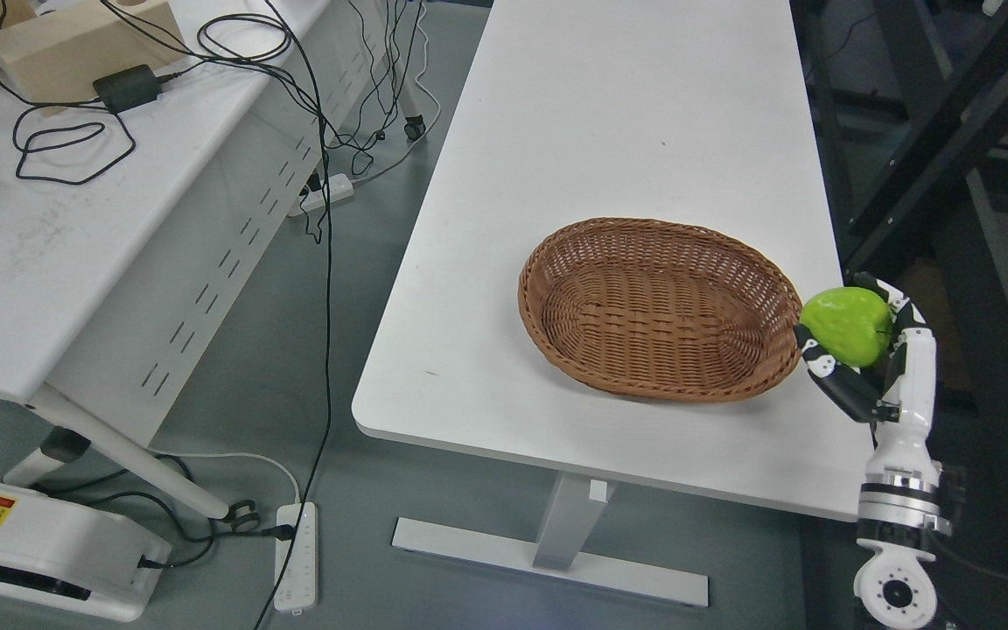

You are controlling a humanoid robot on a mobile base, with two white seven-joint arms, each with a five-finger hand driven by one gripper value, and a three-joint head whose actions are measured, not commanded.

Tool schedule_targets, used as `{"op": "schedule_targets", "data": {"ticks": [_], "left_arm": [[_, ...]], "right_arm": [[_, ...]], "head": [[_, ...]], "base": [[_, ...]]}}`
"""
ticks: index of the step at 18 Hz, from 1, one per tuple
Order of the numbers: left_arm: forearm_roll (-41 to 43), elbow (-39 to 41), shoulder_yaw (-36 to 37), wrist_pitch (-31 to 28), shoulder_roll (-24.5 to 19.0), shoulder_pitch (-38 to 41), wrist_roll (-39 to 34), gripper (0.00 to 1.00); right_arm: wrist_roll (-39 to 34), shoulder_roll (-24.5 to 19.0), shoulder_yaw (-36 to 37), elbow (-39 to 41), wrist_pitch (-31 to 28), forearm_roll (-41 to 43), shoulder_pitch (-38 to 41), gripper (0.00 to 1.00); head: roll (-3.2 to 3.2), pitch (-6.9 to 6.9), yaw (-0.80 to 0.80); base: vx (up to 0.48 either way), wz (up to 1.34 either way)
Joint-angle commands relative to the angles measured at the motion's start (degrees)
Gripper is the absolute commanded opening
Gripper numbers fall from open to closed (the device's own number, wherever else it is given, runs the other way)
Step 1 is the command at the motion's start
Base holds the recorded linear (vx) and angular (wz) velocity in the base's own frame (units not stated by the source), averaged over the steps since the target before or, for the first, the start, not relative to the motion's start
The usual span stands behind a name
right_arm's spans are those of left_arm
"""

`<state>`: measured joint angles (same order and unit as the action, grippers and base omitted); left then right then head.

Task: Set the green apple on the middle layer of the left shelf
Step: 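Pull the held green apple back out of the basket toward the robot, then hold the green apple in the right hand while turning to the black shelf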

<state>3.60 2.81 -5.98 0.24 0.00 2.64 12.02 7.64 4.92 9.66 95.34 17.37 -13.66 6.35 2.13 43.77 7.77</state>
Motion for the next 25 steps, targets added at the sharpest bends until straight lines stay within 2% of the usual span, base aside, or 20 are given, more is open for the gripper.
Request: {"op": "schedule_targets", "data": {"ticks": [1,25], "left_arm": [[0.0,0.0,0.0,0.03,-1.0,0.0,0.02,1.0],[0.0,0.0,0.0,0.03,-1.0,0.0,0.02,1.0]], "right_arm": [[0.89,-3.6,1.5,3.45,1.97,0.04,2.18,0.0],[0.27,-3.92,-2.45,3.36,2.76,0.04,5.6,0.0]], "head": [[0.0,0.0,0.0],[0.0,0.0,0.0]], "base": [[-0.122,-0.04],[-0.21,-0.04]]}}
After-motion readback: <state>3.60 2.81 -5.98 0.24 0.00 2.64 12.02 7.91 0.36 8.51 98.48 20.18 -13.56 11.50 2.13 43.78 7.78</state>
